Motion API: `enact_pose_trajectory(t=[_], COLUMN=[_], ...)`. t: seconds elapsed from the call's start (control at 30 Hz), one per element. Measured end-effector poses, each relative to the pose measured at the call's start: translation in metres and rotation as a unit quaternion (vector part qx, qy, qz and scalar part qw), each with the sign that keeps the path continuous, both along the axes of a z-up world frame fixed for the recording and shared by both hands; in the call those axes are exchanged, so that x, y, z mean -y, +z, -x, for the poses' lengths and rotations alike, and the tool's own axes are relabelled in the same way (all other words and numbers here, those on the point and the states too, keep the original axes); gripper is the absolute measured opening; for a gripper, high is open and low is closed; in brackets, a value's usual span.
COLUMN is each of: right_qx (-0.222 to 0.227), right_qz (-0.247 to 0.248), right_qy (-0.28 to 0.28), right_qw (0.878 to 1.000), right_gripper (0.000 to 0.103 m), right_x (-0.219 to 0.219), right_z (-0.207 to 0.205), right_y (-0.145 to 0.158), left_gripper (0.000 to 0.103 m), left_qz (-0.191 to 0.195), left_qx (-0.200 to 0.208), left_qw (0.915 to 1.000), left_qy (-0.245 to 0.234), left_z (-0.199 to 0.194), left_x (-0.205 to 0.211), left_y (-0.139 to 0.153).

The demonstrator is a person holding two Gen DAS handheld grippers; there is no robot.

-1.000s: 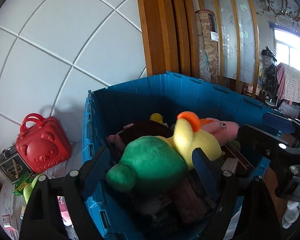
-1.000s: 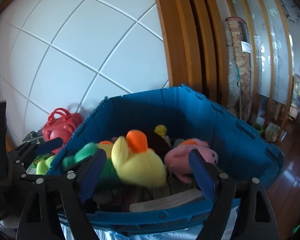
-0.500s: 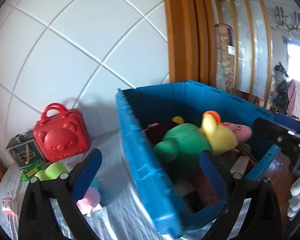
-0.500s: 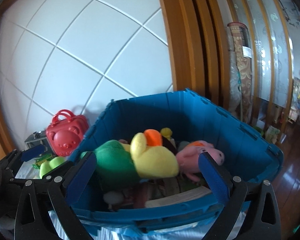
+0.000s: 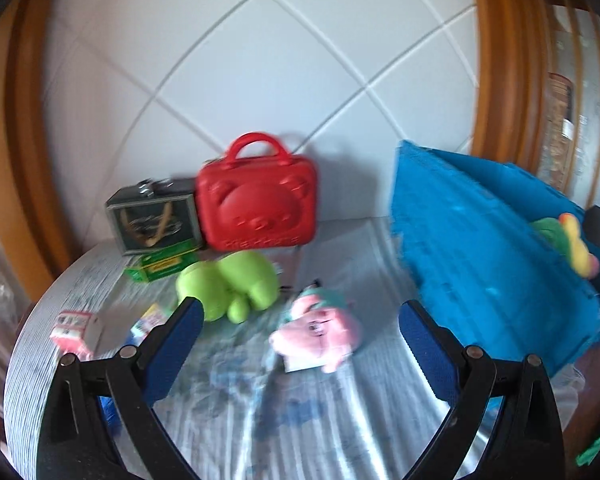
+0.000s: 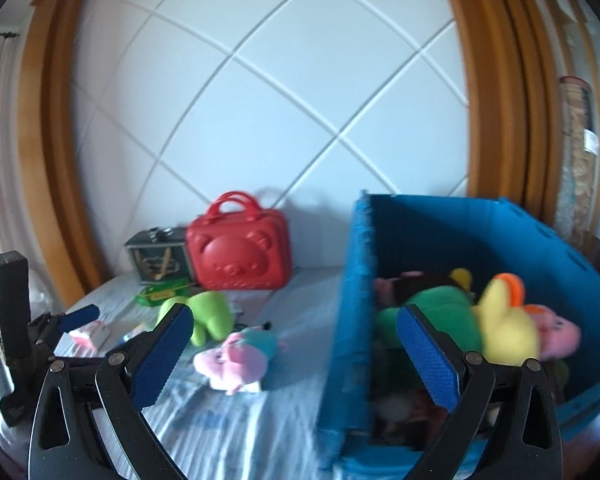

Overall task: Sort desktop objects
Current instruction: 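Move both tools back to the green frog plush on the bed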

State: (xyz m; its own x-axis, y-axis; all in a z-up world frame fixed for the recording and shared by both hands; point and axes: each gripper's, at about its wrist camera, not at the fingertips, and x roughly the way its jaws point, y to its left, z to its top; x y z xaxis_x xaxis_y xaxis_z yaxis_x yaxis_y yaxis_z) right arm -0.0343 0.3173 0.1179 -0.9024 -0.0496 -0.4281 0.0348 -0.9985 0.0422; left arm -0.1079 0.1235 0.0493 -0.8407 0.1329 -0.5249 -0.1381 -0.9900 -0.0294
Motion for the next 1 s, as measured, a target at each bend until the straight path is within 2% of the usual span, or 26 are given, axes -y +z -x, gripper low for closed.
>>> enact_pose_trajectory(t=[0.2, 0.43, 0.67, 0.87, 1.0], right_qx=[0.048, 0.11, 0.169, 0.206, 0.242], right_qz=[0.002, 0.003, -0.016, -0.039, -0.055], right_qy=[0.036, 0.066, 0.09, 0.091, 0.086], right_qw=[0.998, 0.992, 0.981, 0.973, 0.965], right_gripper=[0.103, 0.103, 0.103, 0.103, 0.103], right_x=[0.048, 0.077, 0.098, 0.115, 0.13], right_z=[0.039, 0.09, 0.159, 0.239, 0.298], right_y=[-0.032, -0.072, -0.113, -0.145, -0.179], left_gripper=[0.099, 0.099, 0.099, 0.099, 0.099], left_qz=[-0.011, -0.033, -0.031, -0.013, 0.0], left_qx=[0.035, 0.075, 0.111, 0.147, 0.167], left_qw=[0.997, 0.9899, 0.9854, 0.9819, 0.9806], left_qy=[0.068, 0.115, 0.125, 0.118, 0.102], left_z=[0.013, 0.036, 0.083, 0.158, 0.214], left_x=[0.075, 0.127, 0.136, 0.124, 0.114], left_y=[-0.03, -0.062, -0.094, -0.126, -0.145])
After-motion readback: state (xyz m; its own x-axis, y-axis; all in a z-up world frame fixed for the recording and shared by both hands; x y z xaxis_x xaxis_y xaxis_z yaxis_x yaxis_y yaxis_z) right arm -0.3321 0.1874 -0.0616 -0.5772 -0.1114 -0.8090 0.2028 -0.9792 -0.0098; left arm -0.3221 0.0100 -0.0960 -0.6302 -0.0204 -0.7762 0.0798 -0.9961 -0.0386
